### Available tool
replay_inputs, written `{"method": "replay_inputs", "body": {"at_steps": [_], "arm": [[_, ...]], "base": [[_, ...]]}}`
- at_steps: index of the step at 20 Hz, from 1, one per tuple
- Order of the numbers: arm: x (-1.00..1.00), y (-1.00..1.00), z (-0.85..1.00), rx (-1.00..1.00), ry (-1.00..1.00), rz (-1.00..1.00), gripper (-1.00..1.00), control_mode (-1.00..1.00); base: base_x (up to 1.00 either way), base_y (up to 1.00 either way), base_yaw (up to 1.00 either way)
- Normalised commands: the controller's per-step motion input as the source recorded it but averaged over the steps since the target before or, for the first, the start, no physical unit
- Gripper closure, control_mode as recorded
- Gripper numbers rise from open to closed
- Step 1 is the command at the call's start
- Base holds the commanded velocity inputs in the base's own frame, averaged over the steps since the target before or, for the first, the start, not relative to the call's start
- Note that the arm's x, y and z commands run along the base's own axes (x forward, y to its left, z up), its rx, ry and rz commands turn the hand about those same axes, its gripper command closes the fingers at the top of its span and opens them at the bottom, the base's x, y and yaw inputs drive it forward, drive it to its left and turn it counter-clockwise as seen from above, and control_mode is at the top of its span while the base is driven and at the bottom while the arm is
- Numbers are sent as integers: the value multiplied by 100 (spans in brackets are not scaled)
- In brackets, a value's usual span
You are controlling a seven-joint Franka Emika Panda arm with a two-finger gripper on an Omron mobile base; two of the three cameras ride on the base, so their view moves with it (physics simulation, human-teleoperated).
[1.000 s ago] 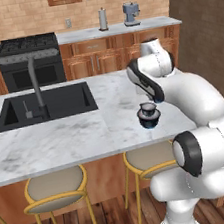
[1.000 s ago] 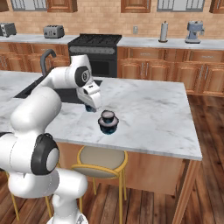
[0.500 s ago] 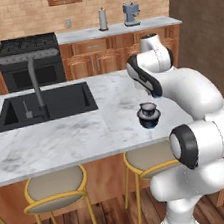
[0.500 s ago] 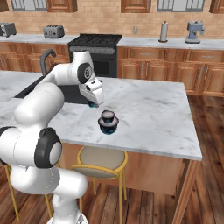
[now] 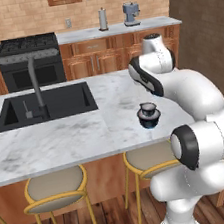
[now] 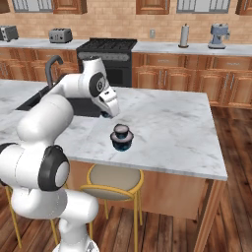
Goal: Stack the yogurt containers by placing the smaller containers on top of the larger containers.
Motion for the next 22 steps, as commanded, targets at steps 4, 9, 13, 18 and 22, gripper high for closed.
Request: {"method": "replay_inputs", "body": {"at_steps": [4, 9, 13, 18, 22], "arm": [[30, 0, 0, 1, -1, 6, 100, -100], [36, 0, -1, 0, 0, 8, 100, -100], [26, -6, 0, 0, 0, 8, 100, -100], [15, -15, -13, 0, -4, 9, 100, -100], [5, -20, -14, 0, -5, 10, 100, -100]], "base": [[0, 0, 0], [0, 0, 0], [0, 0, 0], [0, 0, 0], [0, 0, 0]]}}
